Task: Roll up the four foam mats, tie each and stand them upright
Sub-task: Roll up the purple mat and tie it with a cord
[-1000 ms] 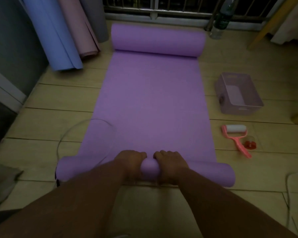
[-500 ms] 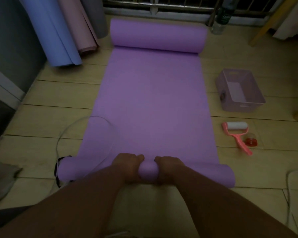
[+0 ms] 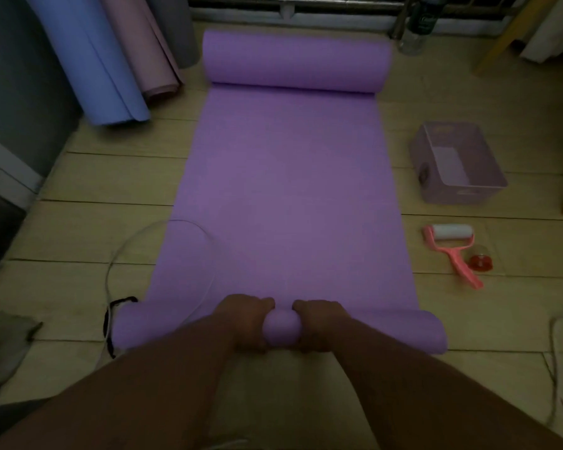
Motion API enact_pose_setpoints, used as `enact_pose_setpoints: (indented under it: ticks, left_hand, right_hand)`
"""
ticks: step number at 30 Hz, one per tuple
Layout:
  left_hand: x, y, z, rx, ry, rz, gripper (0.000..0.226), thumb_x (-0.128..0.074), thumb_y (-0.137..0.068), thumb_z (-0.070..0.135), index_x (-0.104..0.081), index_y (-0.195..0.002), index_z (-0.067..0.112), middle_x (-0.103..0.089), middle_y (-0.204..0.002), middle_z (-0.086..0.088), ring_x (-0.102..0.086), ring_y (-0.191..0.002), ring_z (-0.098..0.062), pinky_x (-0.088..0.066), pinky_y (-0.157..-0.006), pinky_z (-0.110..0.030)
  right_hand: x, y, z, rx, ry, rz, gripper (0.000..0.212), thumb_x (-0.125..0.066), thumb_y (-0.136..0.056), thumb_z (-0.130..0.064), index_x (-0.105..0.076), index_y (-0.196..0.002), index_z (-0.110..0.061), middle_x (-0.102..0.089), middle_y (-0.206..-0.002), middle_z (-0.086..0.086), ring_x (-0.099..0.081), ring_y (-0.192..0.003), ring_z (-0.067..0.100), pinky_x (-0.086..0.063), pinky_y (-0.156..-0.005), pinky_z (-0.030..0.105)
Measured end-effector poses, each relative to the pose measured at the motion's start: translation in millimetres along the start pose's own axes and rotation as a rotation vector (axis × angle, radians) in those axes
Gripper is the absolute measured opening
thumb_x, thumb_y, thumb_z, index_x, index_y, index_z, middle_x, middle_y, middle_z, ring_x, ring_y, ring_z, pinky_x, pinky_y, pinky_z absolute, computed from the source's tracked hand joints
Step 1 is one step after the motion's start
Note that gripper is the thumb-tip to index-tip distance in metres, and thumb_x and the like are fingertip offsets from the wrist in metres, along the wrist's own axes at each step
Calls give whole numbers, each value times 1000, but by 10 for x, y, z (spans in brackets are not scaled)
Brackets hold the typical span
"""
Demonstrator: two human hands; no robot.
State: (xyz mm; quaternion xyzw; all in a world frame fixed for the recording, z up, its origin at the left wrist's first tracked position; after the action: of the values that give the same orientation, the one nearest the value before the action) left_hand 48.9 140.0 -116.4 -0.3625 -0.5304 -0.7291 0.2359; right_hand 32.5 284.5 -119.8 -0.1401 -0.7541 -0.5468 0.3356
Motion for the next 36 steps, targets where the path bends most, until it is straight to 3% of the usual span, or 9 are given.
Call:
enact_pose_setpoints:
  ticks: [5, 7, 12, 16, 20, 24, 27, 31, 36]
  left_hand:
    - [-104, 99, -2, -72, -68, 235, 81, -70, -64, 58, -42, -135, 31, -56, -117, -4, -59, -101, -29, -44, -88, -39]
    - [-170, 121, 13, -34, -62, 169, 74, -67, -72, 51, -40, -137, 28, -56, -121, -4, -58, -106, -29, -41, -91, -38]
    - [-84, -17, 12, 22, -16, -23, 67, -70, -75, 46, -41, -132, 27, -58, -127, -3, -58, -115, -26, -44, -95, -35]
    - [-33, -24, -25, 21, -50, -4, 76, -70, -72, 51, -37, -137, 30, -52, -132, -3, -53, -117, -26, -40, -100, -38]
    - [-61, 142, 21, 58, -130, 203, 74, -60, -78, 46, -30, -144, 29, -47, -131, -4, -51, -114, -28, -35, -95, -37]
    - [-164, 116, 40, 102, -109, 89, 59, -59, -83, 40, -35, -136, 28, -56, -125, -5, -56, -112, -28, -39, -92, -38]
    - [-40, 11, -14, 60, 9, -70, 65, -70, -78, 42, -39, -133, 29, -57, -128, -4, -57, -116, -27, -43, -95, -36]
    - [10, -48, -47, 9, 70, -162, 78, -78, -71, 46, -38, -136, 31, -54, -133, -4, -55, -119, -26, -43, -98, -35]
    - [6, -23, 18, -44, -94, 65, 89, -73, -69, 59, -31, -144, 34, -48, -135, -1, -51, -119, -25, -39, -102, -37]
  right_hand:
    - [49, -19, 10, -2, -34, -7, 67, -77, -76, -44, -48, -133, -25, -55, -136, 5, -54, -124, 26, -43, -101, 35]
    - [12, 13, 1, 21, -10, -2, 73, -80, -74, -43, -45, -135, -24, -55, -136, 7, -54, -123, 27, -43, -101, 36]
    - [-123, 154, -25, 48, 135, 235, 92, -85, -62, -44, -36, -139, -28, -45, -133, 6, -45, -120, 31, -33, -100, 42]
    - [-78, 100, 2, 1, 96, 221, 63, -68, -82, -29, -39, -137, -22, -50, -135, 8, -49, -121, 31, -36, -101, 39]
    - [16, 7, 30, -18, 29, 77, 64, -74, -78, -34, -45, -134, -22, -56, -133, 8, -54, -122, 28, -41, -103, 36]
    - [-9, -9, 40, -2, -2, -52, 86, -84, -69, -38, -39, -141, -24, -55, -136, 8, -56, -120, 28, -43, -101, 36]
    - [-50, 97, 40, 37, 107, 155, 100, -85, -61, -49, -31, -143, -30, -49, -136, 6, -50, -120, 30, -35, -102, 41]
    - [-78, 121, 58, -6, 118, 200, 78, -78, -72, -36, -37, -137, -24, -49, -132, 8, -51, -118, 32, -37, -98, 40]
    - [46, -5, 100, -34, 2, 33, 66, -77, -76, -36, -47, -133, -23, -57, -132, 9, -55, -121, 29, -43, -101, 36]
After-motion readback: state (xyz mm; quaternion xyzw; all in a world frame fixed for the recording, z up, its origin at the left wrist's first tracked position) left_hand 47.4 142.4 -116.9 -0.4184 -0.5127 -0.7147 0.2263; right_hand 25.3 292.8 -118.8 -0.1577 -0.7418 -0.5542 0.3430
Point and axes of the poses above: each hand's wrist, its own y-axis away from the middle knuckle, its own x-axis out of the back of the hand, z = x × y, the point moved 5 cm from there along -y, towards the middle knuckle
